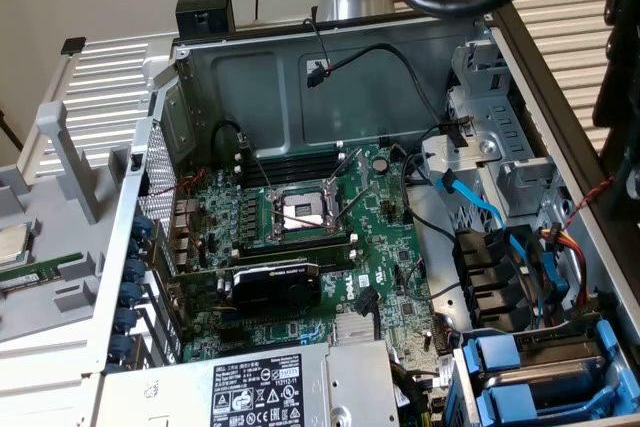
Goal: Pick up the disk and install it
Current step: 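Insert the first disk wire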
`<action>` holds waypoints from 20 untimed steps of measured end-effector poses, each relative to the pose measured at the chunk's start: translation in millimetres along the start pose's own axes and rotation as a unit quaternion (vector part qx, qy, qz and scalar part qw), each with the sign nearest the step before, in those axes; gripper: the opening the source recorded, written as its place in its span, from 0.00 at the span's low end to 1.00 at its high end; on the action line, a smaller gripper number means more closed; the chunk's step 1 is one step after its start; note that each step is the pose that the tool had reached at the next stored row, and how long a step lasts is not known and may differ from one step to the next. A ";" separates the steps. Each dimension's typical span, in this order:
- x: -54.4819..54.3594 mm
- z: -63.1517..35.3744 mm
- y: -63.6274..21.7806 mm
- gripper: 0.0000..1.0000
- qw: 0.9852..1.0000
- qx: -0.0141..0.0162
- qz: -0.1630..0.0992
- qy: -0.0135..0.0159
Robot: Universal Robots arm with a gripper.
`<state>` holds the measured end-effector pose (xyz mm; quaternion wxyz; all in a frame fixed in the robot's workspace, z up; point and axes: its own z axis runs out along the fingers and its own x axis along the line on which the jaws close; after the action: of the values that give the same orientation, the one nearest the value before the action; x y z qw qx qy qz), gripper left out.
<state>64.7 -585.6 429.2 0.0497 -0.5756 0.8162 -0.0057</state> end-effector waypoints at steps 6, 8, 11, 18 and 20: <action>1.1 1.1 4.3 0.67 1.000 0.002 0.022 0.001; 1.2 1.8 4.5 0.67 0.999 0.003 0.035 0.002; 0.3 2.0 5.0 0.67 0.999 0.004 0.043 0.003; -2.9 -0.3 5.9 0.67 0.999 0.005 0.046 0.006; -4.7 -0.2 6.7 0.67 0.999 0.006 0.046 0.009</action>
<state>60.0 -578.9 429.3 0.0464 -0.5371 0.8421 -0.0135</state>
